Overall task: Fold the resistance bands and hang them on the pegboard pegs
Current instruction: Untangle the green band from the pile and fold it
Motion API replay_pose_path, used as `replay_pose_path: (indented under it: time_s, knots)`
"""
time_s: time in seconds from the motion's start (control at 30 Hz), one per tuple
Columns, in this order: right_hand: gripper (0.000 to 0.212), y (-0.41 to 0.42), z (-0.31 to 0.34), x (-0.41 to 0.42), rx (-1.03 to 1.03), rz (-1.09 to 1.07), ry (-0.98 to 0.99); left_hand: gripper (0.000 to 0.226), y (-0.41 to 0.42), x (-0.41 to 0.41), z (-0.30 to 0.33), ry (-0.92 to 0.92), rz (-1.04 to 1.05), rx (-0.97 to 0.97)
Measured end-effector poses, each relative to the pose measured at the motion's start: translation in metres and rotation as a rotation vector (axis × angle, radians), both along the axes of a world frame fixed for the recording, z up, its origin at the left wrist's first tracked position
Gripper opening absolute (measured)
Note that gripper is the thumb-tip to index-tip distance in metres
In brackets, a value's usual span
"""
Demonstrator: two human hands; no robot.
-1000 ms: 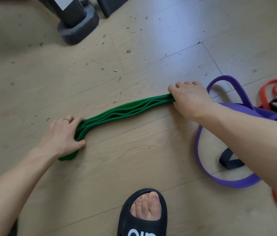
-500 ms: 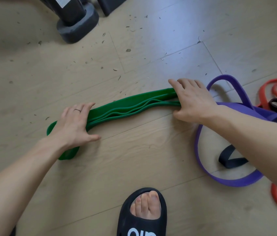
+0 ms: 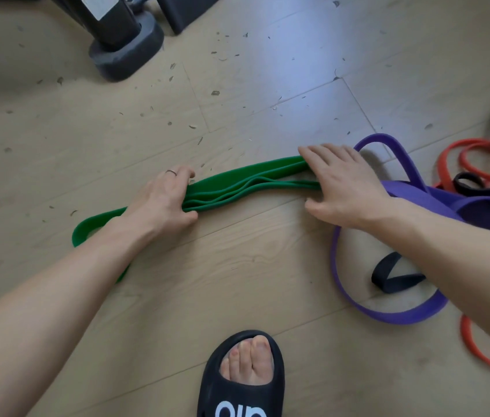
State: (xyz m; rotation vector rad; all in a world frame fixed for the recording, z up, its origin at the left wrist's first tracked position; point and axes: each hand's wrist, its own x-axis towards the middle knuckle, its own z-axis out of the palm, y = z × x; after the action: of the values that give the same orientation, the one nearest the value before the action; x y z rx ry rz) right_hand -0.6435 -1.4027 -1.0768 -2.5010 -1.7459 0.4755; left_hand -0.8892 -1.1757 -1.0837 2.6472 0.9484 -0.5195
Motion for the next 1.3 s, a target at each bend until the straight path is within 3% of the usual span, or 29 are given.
replay_pose_path:
  time_s: [0.07,0.13,0.23,0.33,0.43,0.6,0.7,0.8,0.97,1.3]
  knots:
    - [0.086,0.011,-0.003,-0.003,-0.016,0.013,-0.016,0.047,0.000,-0.001,-0.005,-0.041,-0.040,0.001]
    - [0.076,0.021,-0.006,-0.005,-0.049,0.021,-0.054,0.037,-0.002,-0.003,-0.010,-0.075,-0.096,-0.015]
    - [0.048,0.030,-0.009,-0.005,-0.074,0.011,-0.091,0.040,-0.003,-0.006,-0.014,-0.082,-0.130,0.043]
    - [0.034,0.034,-0.011,-0.007,-0.072,-0.007,-0.095,0.053,-0.007,-0.003,-0.015,-0.126,-0.148,0.065]
    - [0.032,0.036,-0.010,-0.010,-0.064,-0.011,-0.093,0.052,-0.014,0.013,-0.015,-0.180,-0.168,0.037]
    - [0.044,0.042,-0.006,-0.013,-0.086,0.031,-0.075,0.025,-0.025,0.036,-0.010,-0.214,-0.225,0.083]
    - [0.031,0.046,-0.009,-0.016,-0.059,0.005,-0.133,0.020,-0.029,0.036,-0.006,-0.231,-0.222,0.146]
    - [0.033,0.047,-0.014,-0.020,-0.071,-0.033,-0.133,0.030,-0.032,0.033,-0.004,-0.176,-0.209,0.165]
    - [0.069,0.046,-0.017,-0.017,-0.098,0.008,-0.122,0.064,-0.038,0.029,0.010,-0.068,-0.125,0.104]
    - [0.078,0.040,-0.014,-0.016,-0.058,0.009,-0.116,0.092,-0.029,0.013,0.018,-0.034,-0.033,0.047]
